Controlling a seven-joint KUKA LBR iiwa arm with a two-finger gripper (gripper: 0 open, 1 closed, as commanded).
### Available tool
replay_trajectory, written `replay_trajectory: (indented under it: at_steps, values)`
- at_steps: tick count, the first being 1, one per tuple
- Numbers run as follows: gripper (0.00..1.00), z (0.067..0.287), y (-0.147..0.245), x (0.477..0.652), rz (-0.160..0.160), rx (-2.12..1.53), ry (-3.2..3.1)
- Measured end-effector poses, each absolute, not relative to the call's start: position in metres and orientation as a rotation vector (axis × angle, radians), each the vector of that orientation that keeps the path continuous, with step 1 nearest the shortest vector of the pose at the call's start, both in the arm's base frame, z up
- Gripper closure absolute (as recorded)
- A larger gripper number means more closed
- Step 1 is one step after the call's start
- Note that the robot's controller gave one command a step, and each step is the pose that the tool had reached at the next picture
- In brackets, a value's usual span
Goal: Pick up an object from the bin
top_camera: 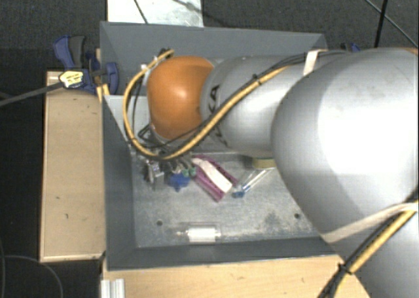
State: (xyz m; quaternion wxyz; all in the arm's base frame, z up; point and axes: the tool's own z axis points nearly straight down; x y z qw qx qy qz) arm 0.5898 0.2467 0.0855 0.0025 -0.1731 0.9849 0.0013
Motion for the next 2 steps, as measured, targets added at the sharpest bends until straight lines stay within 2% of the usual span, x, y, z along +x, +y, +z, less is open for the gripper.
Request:
replay_trajectory:
  at_steps: [1,2]
  values:
    - [1.0,0.092,0.247,0.591,0.004,-0.542,3.088]
    - [1.0,0.124,0.247,0.592,0.004,-0.539,3.087]
